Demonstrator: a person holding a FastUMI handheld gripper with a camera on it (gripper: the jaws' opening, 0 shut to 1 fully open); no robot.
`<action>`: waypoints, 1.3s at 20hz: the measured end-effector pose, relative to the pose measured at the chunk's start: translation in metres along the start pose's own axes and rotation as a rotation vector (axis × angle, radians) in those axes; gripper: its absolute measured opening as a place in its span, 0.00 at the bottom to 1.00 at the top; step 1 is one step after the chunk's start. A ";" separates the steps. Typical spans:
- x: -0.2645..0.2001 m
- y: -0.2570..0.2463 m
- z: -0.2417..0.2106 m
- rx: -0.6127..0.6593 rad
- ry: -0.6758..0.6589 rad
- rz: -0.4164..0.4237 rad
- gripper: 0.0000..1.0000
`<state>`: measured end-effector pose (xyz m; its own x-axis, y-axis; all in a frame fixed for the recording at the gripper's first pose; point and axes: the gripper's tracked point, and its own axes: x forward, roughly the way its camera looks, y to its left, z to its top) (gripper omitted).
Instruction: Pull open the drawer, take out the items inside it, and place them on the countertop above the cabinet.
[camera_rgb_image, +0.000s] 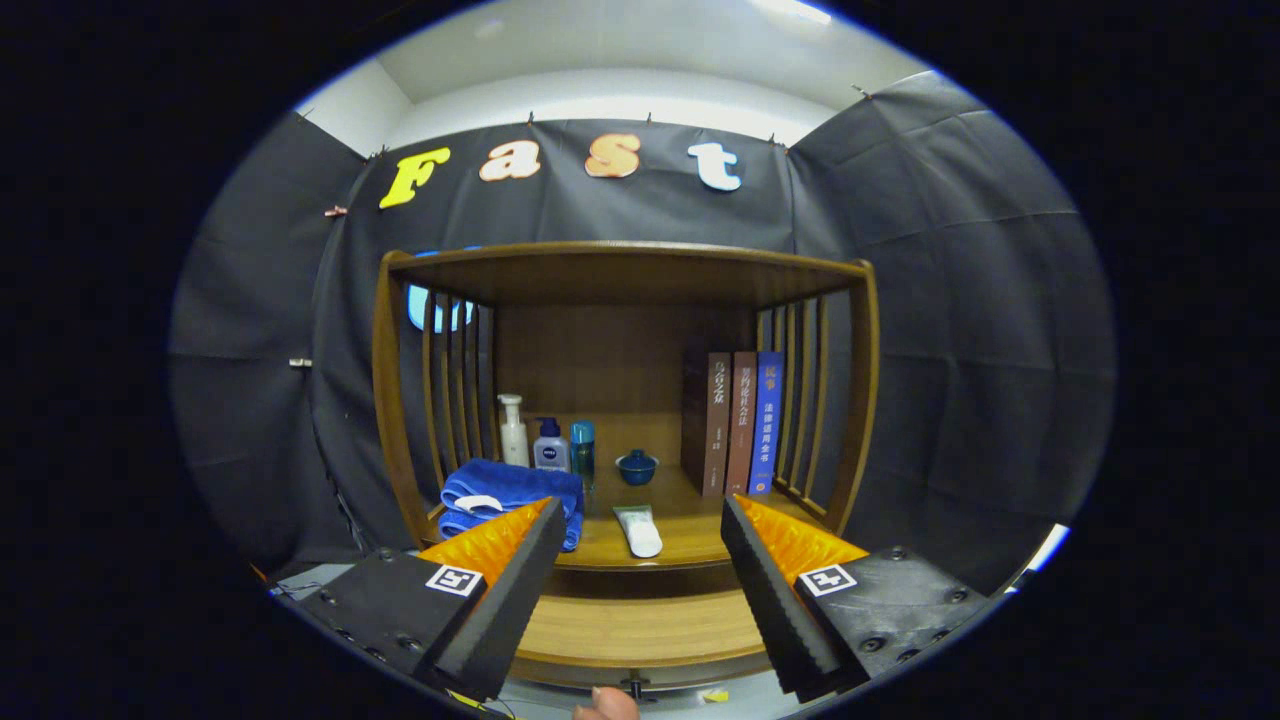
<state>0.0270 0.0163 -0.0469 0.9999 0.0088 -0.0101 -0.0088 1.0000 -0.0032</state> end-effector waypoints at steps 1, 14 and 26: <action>-0.009 -0.002 -0.009 0.005 -0.018 0.001 0.99; -0.042 0.008 -0.207 0.013 0.133 0.040 0.99; -0.023 0.003 -0.247 0.065 0.234 0.051 0.99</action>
<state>0.0018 0.0186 -0.2941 0.9687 0.0658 -0.2395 -0.0510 0.9964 0.0676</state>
